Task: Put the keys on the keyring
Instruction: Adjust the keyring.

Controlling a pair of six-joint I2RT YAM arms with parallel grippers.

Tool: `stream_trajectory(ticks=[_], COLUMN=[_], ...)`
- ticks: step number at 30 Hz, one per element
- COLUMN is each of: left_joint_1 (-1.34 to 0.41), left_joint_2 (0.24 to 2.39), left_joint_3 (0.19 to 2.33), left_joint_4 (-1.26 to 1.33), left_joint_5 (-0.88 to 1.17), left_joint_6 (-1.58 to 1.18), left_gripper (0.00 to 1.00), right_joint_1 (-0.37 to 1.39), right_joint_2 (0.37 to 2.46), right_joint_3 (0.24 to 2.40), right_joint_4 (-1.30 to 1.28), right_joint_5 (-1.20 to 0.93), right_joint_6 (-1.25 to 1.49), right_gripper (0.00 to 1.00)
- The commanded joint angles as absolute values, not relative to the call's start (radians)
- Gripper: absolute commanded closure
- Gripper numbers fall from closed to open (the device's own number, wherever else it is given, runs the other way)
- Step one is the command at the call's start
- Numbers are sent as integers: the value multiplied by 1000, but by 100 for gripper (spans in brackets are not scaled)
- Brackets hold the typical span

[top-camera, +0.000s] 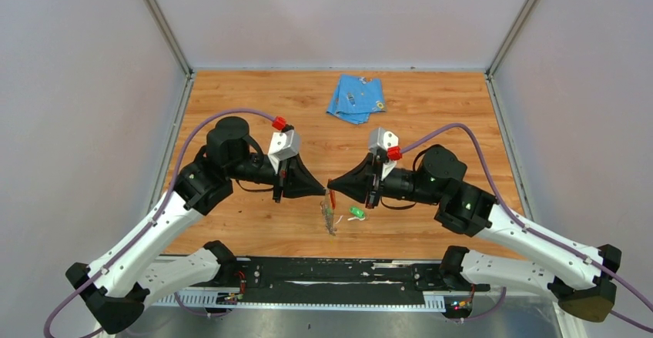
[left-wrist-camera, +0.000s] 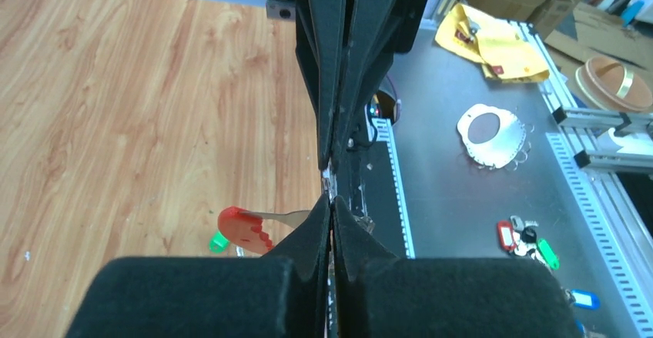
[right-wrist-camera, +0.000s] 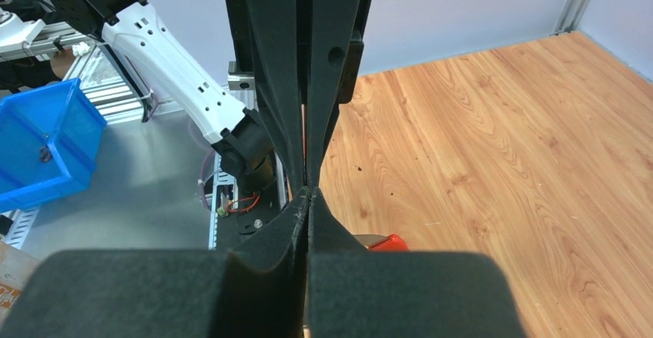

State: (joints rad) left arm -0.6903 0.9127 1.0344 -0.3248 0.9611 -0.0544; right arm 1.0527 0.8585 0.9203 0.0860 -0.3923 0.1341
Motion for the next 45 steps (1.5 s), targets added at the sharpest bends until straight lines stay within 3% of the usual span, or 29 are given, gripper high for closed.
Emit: stream_trajectory(ticks=[1,7,10,13,26,35,45], left_joint_1=[-687,-687,-687,-687,-688,-687,-689], left_joint_2=[901,921,922,926,938,939,938], left_joint_3=[1067,1122,1129,1135,1148,1154,1156], left_joint_4=[-483,-567,-567,-570,-571,-572,-572], left_joint_5=[981,1001,1008,1014,1014,1016,1020], left_joint_6=[103,193,197,198,204,203,203], left_gripper=[100,100,100,100,100,100,100], right_joint_1=[1038,901,864,864,904,937,966], right_joint_2=[856,954,1013,1054,1138,1179,1215], right_joint_3=[996,1169,1217,1245,1321,1353,1374], right_joint_4=[-9,-272,-334,-368,-439,-502,-499], right_joint_5=[-405,-636,-762,-803,-849,-839,-794], right_joint_6=[105,79,75,47,-29,-61,-57], right_gripper=[99,64,52,49,58,59,81])
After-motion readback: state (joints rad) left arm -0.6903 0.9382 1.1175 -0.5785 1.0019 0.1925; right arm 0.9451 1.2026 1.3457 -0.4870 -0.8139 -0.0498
